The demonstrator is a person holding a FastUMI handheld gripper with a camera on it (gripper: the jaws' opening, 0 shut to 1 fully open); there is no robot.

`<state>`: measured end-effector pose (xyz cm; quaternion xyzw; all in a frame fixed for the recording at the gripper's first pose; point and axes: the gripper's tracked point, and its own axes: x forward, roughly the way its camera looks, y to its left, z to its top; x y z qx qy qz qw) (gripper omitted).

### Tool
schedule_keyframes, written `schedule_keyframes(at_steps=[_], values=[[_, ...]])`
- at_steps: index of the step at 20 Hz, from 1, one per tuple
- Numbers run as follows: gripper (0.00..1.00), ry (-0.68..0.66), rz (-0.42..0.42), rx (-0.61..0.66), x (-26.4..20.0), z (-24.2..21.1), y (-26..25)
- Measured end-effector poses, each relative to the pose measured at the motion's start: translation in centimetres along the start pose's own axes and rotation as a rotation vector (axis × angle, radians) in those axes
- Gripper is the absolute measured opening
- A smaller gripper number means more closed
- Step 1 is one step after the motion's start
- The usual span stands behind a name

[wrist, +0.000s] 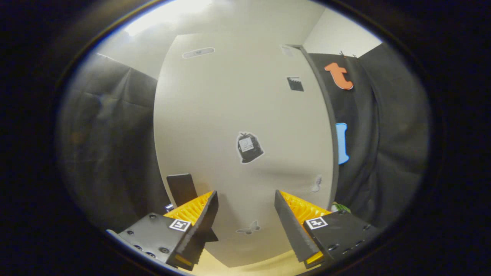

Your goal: Open the shoe cabinet door, grab the shoes and put them into the shoe cabinet, then close the shoe cabinet door.

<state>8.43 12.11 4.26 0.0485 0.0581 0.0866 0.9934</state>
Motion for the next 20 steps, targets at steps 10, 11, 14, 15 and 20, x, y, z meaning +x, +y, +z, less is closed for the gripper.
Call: schedule_keyframes(at_steps=[10,11,14,15,20], values=[[0.92,-0.022,-0.058,-0.092,4.8,-0.2,2.5],[0.92,-0.023,-0.063,-0.101,5.0,-0.2,2.6],[0.92,-0.027,-0.073,-0.128,5.4,-0.1,2.7],[0.92,-0.026,-0.076,-0.135,5.7,-0.3,2.8],[0.91,0.001,-0.112,-0.152,7.1,-1.0,2.2]])
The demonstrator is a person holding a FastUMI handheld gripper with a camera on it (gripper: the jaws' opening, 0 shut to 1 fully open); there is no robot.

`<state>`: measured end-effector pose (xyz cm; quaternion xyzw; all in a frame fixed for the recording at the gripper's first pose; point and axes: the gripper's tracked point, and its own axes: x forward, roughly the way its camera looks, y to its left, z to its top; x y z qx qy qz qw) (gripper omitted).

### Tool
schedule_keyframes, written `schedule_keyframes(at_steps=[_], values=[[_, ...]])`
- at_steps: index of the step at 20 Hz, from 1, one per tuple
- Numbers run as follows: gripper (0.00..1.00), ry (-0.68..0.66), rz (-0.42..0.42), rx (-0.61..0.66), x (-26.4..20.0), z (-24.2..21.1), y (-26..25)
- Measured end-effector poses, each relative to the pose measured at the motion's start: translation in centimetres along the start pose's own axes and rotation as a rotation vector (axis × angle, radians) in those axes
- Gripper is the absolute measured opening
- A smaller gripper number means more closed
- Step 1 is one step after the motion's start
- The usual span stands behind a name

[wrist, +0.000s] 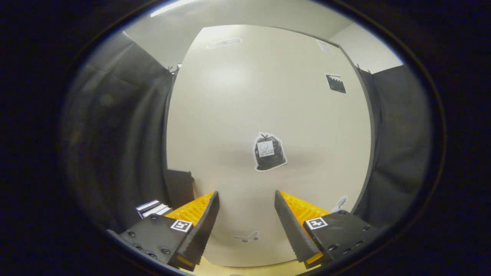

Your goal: Open the shoe cabinet door, grab the shoes and put them into the shoe cabinet, then close the shoe cabinet door.

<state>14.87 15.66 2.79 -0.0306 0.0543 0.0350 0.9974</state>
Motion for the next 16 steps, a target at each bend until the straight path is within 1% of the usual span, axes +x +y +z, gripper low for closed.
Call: schedule_keyframes(at_steps=[4,16], values=[[0.91,-0.008,-0.012,-0.01,0.18,0.11,0.18],[0.91,-0.017,-0.015,-0.031,0.76,0.11,0.26]])
